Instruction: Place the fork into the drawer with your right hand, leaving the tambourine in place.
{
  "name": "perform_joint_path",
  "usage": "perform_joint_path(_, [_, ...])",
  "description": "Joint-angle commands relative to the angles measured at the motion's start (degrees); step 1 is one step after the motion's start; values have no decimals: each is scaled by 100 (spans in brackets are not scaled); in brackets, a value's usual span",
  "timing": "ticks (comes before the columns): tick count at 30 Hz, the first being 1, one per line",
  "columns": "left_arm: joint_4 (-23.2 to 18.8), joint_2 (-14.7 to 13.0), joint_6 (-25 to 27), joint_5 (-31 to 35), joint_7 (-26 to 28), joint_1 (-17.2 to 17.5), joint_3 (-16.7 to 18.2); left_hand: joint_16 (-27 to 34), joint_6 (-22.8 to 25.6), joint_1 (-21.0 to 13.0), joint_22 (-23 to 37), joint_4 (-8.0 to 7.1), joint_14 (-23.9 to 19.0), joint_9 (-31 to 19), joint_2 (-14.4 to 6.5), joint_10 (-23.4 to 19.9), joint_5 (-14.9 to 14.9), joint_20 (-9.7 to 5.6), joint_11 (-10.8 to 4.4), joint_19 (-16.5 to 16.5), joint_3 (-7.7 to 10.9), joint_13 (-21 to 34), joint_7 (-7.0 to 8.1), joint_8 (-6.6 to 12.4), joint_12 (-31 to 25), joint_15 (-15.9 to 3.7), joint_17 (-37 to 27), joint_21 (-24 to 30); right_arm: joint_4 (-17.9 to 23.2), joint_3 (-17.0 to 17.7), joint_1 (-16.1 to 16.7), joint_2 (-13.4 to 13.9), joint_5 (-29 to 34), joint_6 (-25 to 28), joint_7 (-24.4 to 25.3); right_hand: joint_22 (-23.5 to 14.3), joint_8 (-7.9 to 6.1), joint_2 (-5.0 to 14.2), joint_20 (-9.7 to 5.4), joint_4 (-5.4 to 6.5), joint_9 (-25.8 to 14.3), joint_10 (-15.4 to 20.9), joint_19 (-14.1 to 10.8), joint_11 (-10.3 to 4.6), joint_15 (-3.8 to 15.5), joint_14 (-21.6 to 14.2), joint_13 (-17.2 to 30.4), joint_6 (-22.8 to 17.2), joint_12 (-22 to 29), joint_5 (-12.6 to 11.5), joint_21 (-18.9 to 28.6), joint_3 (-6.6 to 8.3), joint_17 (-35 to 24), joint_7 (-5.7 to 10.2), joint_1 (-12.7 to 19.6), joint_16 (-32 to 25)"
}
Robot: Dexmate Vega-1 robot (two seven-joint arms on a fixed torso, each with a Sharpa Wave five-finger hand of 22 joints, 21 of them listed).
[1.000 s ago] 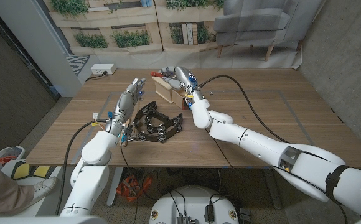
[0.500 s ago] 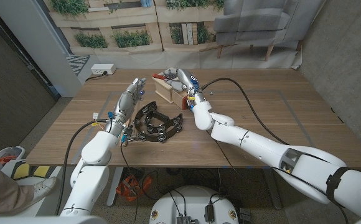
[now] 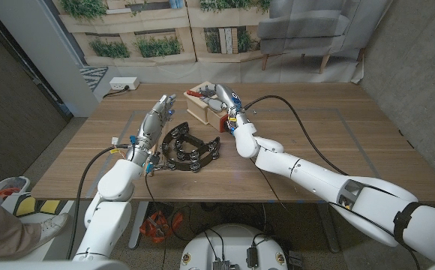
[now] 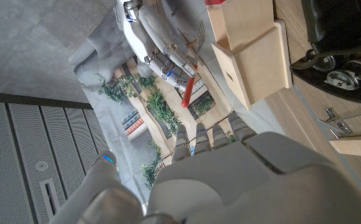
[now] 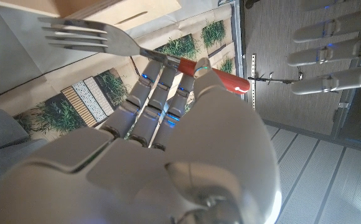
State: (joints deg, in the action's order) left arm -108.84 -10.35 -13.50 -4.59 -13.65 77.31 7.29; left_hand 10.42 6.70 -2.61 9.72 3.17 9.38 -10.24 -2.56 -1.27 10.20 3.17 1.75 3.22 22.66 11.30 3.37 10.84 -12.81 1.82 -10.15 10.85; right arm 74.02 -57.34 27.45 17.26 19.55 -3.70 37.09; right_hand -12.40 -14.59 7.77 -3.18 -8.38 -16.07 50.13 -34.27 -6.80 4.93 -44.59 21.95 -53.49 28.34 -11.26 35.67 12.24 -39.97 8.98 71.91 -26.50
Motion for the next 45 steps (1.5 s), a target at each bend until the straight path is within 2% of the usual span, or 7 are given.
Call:
perform_joint_path(1, [-13,-8,16,3,-6,16,9,15,41,4,26,28,-9,-18,-31,-26,4,5,-2,-30,24,20,10,-3,-19,-3,-16,13,-362,-52,-128,-135,91,-103,97,-10,-47,140,-111,-9,-27,303,12,-344,883,-45,12,-31,20,-59,43,38,-41,47,154,-2])
perform_joint_path(14, [17,-22,81,-1,-11,-27,12,13,49,7,26,29,-4,-18,-30,-24,4,4,17,-29,24,20,22,-1,-18,0,-16,13,-741,-90,-257,-325,123,-50,160,-10,-47,144,-105,-8,-30,287,26,-336,883,-48,30,-22,13,-58,93,49,-90,39,154,13])
perform_joint_path(27, [157,-29,76,-36,-30,-122,13,14,60,8,26,30,-5,-18,-30,-20,4,-3,13,-34,24,21,21,2,-15,-4,-16,15,-1477,-101,-422,-664,2,-271,172,-8,-55,146,-112,-7,-33,286,52,-328,883,-53,47,-32,9,-49,152,61,-145,29,154,33])
perform_joint_path(36, [331,-46,-7,-77,-89,-279,-17,14,71,9,26,30,-4,-18,-30,-24,4,-5,12,-31,24,21,5,5,-16,-2,-16,14,-1524,-98,-440,-679,33,-250,185,-6,-57,146,-124,-7,-35,259,66,-333,882,-46,74,-29,4,-40,192,69,-178,29,154,54])
perform_joint_path(45, [253,-55,41,-65,-56,-210,29,14,75,10,26,31,-3,-18,-30,-18,4,-10,8,-30,24,21,-3,5,-13,-1,-16,14,-1829,-102,-453,-775,-6,-410,229,-3,-56,149,-125,-4,-37,256,93,-333,883,-40,76,-21,-5,-33,222,76,-202,20,151,75])
